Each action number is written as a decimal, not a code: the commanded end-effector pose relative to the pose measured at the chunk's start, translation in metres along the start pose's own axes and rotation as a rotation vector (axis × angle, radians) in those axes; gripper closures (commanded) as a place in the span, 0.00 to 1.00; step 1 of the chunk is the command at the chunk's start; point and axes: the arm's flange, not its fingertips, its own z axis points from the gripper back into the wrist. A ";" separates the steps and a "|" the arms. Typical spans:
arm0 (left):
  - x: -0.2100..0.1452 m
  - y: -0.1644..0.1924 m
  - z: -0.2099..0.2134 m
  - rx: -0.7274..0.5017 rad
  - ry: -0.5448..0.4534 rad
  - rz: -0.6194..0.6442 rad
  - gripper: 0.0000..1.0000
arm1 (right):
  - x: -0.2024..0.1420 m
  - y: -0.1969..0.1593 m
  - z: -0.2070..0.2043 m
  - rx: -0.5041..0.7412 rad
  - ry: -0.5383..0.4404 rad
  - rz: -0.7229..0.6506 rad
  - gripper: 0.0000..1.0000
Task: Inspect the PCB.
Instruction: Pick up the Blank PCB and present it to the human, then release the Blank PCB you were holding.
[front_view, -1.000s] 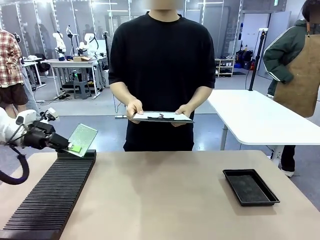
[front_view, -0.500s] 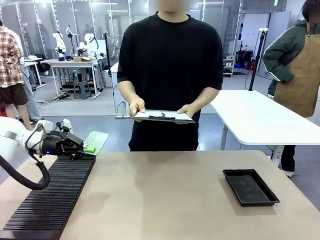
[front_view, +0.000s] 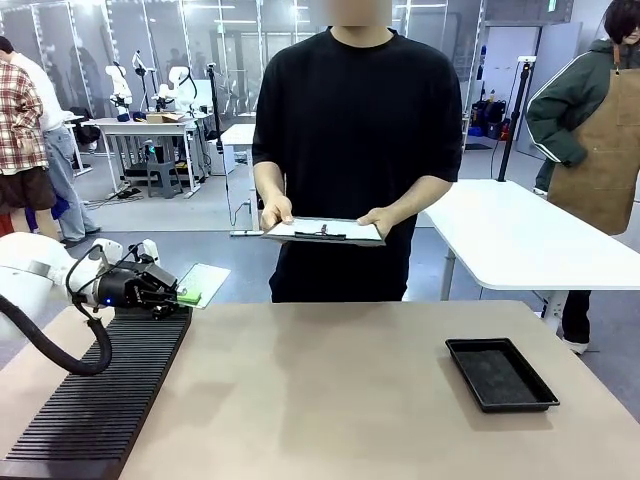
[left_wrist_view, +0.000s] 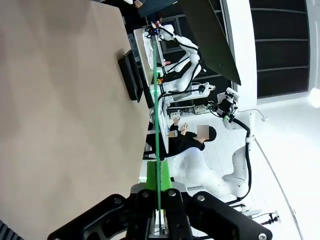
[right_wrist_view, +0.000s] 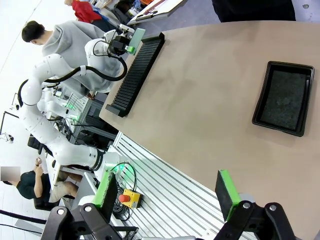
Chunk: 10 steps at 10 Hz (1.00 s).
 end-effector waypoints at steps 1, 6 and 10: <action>-0.002 0.004 0.000 0.008 -0.021 0.012 1.00 | -0.001 0.000 0.001 0.011 -0.006 0.009 0.00; -0.002 0.004 0.000 0.008 -0.021 0.012 1.00 | -0.001 0.000 0.001 0.011 -0.006 0.009 0.00; -0.002 0.004 0.000 0.008 -0.021 0.012 1.00 | -0.001 0.000 0.001 0.011 -0.006 0.009 0.00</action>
